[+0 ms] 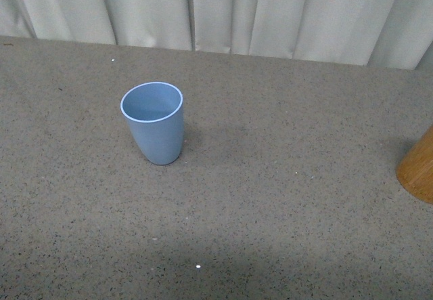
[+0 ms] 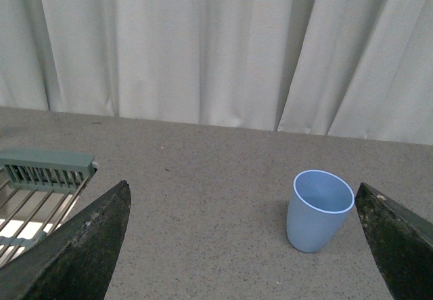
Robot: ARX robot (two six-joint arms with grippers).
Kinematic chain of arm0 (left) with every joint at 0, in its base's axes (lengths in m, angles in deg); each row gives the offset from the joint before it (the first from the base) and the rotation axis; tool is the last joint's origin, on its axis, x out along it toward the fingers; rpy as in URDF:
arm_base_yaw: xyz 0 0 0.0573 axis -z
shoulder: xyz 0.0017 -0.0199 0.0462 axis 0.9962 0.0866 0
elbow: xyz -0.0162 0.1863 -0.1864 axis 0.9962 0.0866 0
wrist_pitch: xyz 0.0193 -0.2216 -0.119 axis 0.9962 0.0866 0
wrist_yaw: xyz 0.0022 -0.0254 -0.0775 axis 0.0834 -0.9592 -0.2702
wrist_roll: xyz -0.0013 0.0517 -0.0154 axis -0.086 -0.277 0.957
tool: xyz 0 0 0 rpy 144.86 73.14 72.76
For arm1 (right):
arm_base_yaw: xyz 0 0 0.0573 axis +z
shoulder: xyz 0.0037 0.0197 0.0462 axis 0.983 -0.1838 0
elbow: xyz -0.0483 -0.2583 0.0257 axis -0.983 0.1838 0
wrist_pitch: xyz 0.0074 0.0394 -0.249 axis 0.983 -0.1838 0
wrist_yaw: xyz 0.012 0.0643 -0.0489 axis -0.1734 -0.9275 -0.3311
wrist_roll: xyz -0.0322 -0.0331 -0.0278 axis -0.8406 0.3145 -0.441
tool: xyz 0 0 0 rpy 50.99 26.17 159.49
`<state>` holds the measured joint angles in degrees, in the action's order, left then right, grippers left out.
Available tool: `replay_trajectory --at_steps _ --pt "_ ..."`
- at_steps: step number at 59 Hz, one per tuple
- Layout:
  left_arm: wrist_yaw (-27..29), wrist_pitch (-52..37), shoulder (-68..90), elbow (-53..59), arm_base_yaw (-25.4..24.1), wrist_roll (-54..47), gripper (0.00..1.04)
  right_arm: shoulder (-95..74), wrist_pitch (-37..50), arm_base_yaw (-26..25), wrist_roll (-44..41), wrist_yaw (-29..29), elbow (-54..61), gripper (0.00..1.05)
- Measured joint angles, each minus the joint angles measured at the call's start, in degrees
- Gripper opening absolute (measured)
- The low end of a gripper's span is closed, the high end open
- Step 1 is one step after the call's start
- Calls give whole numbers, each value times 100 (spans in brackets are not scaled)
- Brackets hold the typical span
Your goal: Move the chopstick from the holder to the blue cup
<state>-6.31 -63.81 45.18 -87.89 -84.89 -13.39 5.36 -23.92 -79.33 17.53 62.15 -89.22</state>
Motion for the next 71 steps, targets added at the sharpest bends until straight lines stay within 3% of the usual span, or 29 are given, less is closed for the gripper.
replay_trajectory --at_steps 61,62,66,71 --pt "0 0 0 0 0 0 98 0 0 0 0 0 0 95" --pt "-129 79 61 -24 -57 39 98 0 0 0 0 0 0 95" --pt "-1963 1202 911 -505 -590 535 98 0 0 0 2 7 2 95" --pt "-3123 1250 2166 -723 -660 1274 98 0 0 -2 -2 -11 0 95"
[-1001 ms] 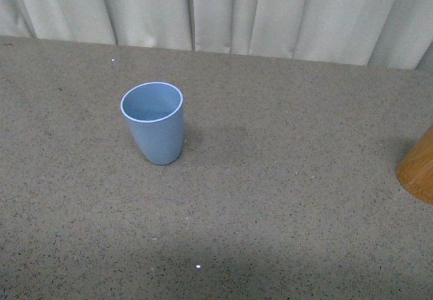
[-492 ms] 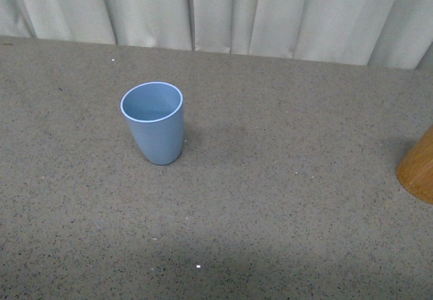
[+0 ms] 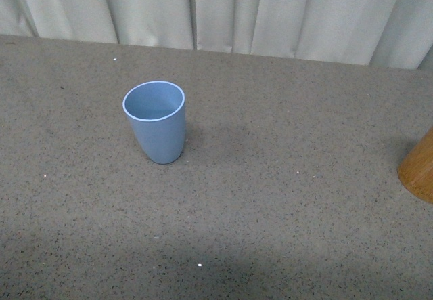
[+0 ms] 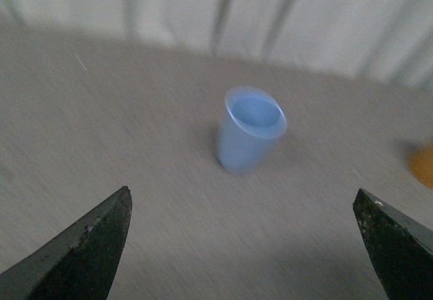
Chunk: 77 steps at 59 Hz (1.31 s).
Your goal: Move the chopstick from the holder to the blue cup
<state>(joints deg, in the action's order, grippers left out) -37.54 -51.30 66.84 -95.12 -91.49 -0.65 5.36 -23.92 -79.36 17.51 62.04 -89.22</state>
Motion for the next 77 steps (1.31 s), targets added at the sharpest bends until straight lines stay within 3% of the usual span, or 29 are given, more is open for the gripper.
replay_trajectory --at_steps 4,15,31,50,77 --pt "24 -511 719 -52 256 424 98 0 0 0 2 9 2 95" --pt "1086 -2076 2599 -470 1331 1311 98 0 0 -2 2 17 2 95" --pt "2579 -2791 5005 -1250 2629 1799 98 0 0 -2 2 15 0 95" --pt "3434 -2863 6349 -1974 3112 2199 98 0 0 -2 2 15 2 95" --pt "3794 -2723 6876 -2533 3366 2494 98 0 0 -2 2 15 2 95"
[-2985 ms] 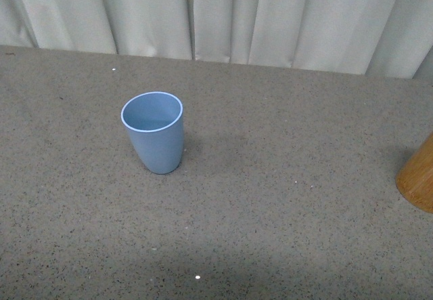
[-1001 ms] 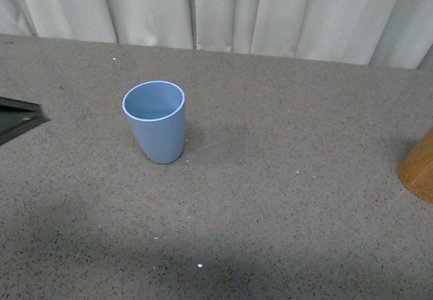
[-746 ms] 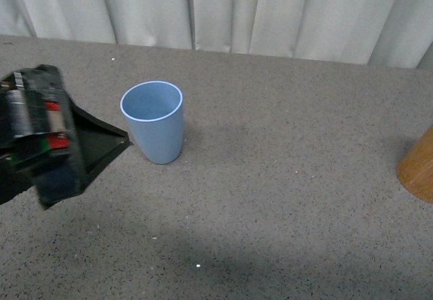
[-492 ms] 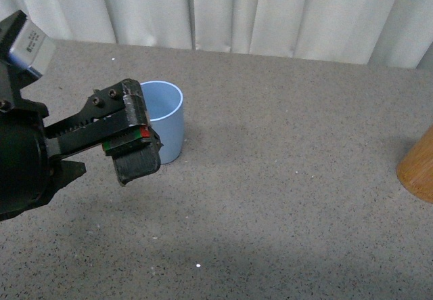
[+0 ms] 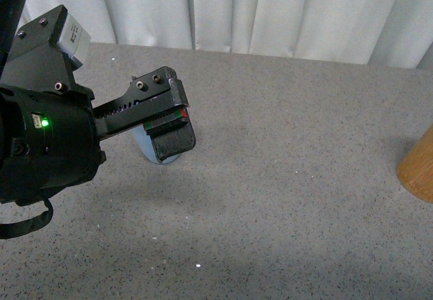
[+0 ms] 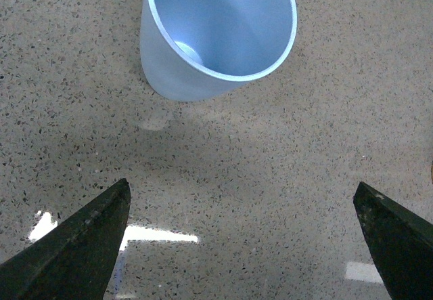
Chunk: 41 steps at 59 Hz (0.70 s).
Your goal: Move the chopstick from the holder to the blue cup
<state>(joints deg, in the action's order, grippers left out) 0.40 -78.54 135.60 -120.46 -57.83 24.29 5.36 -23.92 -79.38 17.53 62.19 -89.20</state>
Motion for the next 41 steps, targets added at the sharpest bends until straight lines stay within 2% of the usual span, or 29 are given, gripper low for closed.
replay_trajectory --at_steps 41 --pt "229 22 673 -503 -55 247 98 0 0 0 0 0 0 95"
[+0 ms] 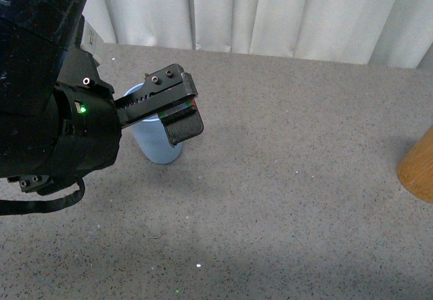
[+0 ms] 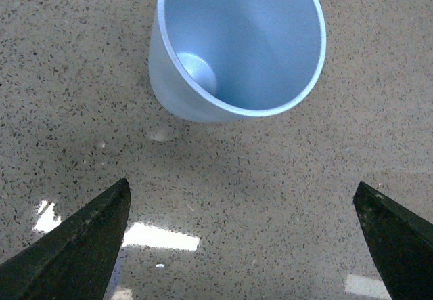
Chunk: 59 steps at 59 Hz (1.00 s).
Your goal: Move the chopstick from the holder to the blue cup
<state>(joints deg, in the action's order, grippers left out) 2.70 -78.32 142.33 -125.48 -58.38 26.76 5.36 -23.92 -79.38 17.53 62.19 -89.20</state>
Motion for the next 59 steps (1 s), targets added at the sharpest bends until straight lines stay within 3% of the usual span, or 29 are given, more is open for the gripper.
replay_trajectory --at_steps 46,59 --pt "105 -92 278 -131 -201 11 98 0 0 0 0 0 -2 95" --pt "334 -164 433 -317 -450 240 98 0 0 0 0 -2 -2 95"
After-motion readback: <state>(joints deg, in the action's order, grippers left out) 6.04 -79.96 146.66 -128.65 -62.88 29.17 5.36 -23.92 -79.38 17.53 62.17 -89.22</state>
